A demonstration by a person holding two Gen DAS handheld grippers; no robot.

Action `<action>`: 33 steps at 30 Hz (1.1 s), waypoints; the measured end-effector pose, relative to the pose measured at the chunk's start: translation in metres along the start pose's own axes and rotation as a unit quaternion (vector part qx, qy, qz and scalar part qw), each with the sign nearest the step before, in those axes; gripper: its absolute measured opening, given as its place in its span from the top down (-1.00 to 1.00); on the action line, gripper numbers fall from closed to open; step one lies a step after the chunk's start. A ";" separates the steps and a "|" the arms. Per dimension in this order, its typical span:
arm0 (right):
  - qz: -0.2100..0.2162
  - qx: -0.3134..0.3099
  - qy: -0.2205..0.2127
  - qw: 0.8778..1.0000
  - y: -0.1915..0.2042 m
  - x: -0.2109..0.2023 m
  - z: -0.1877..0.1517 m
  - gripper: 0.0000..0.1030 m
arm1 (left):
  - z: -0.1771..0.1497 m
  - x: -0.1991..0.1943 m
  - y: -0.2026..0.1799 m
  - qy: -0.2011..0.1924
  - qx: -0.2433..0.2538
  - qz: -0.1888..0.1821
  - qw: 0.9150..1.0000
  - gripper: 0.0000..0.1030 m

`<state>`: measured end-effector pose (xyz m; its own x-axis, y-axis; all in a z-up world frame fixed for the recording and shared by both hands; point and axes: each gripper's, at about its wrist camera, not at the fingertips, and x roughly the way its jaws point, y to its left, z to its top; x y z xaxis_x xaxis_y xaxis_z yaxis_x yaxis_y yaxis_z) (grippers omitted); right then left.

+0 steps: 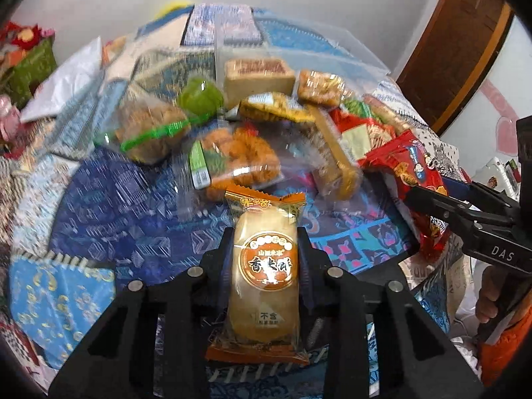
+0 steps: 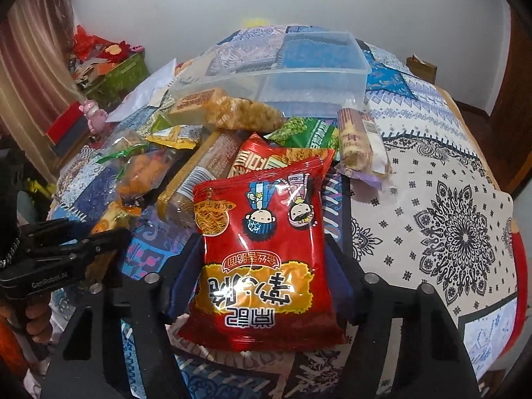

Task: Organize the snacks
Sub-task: 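Lift and carry both held packets over the clear plastic box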

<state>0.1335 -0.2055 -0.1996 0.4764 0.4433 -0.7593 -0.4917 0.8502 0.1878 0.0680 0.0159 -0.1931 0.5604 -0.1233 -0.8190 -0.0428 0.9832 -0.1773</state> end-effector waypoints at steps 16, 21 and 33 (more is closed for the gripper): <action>-0.002 0.001 -0.100 0.995 -0.003 -0.045 0.046 -0.18 | 0.074 -0.064 -0.001 -0.138 -0.009 -0.004 0.990 0.34; -0.008 0.004 -0.128 0.992 -0.009 -0.046 0.073 -0.18 | 0.100 -0.066 -0.001 -0.165 -0.010 -0.003 0.986 0.34; -0.012 0.012 -0.161 0.987 -0.018 -0.021 0.132 -0.18 | 0.179 -0.033 0.007 -0.176 -0.017 -0.004 0.984 0.34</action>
<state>0.2287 -0.1927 -0.1047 0.6966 0.4866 -0.5273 -0.4616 0.8665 0.1898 0.1972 0.0511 -0.0693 0.8121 -0.0703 -0.5792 -0.0625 0.9765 -0.2061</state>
